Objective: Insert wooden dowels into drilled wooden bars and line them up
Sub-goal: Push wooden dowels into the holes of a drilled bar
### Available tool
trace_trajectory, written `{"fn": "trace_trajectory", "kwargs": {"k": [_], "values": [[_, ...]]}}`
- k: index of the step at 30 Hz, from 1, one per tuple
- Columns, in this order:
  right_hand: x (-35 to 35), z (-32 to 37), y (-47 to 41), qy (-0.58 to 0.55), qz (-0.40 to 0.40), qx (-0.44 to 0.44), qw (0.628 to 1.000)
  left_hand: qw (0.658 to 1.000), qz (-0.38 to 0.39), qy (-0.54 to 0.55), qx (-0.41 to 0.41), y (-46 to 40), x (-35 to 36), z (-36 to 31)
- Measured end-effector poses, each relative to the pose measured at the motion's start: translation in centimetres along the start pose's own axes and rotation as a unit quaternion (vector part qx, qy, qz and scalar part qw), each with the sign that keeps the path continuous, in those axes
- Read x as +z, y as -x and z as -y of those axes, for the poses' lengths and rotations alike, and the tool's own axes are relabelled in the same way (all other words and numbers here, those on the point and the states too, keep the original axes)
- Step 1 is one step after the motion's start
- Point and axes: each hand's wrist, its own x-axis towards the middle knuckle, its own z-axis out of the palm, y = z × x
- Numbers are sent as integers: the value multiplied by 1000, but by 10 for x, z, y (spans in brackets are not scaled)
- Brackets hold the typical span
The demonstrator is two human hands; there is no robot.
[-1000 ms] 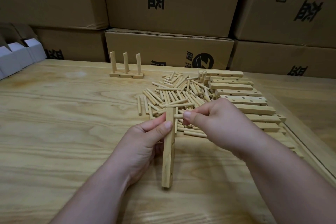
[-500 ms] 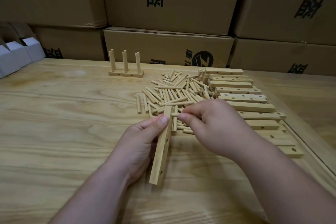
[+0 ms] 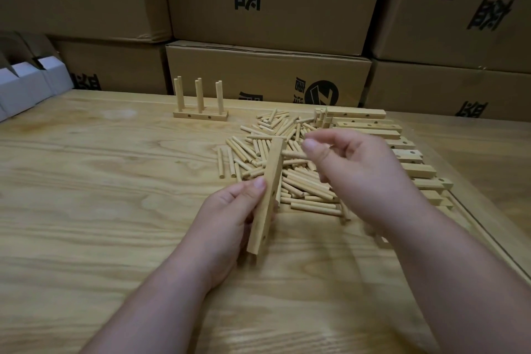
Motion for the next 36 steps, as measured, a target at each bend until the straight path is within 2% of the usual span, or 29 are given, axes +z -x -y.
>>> {"fn": "trace_trajectory", "kwargs": {"k": [2, 4, 6, 8, 10, 12, 17, 24, 27, 31, 33, 36], "values": [[-4, 0, -2, -71, 5, 14, 997, 1000, -27, 10, -8, -2, 0, 0], [-7, -5, -4, -66, 4, 33, 997, 996, -67, 56, -21, -5, -1, -2], [-9, -17, -8, 107, 18, 34, 993, 990, -91, 108, -28, -8, -2, -3], [-9, -30, -9, 316, 65, 28, 946, 986, -95, 133, -34, -9, -3, -4], [-5, -41, -9, 409, 106, 36, 906, 986, -95, 134, -39, -9, -2, -4], [-1, -48, -8, 435, 129, 39, 890, 986, -94, 129, -40, -9, -1, -5], [2, -50, -6, 450, 159, 28, 878, 987, -91, 124, -39, -8, -3, -4], [8, -48, -3, 512, 139, -30, 847, 987, -96, 125, -38, -10, -2, -2], [7, -45, -5, 486, 124, -30, 865, 987, -96, 126, -37, -9, -1, -3], [1, -34, -6, 370, 78, -44, 925, 986, -95, 133, -36, -8, 0, -4], [1, -26, -3, 293, 100, -55, 949, 986, -95, 134, -35, -8, 0, -4], [3, -17, 2, 228, 138, -90, 960, 987, -91, 132, -30, -8, -1, -3]]}}
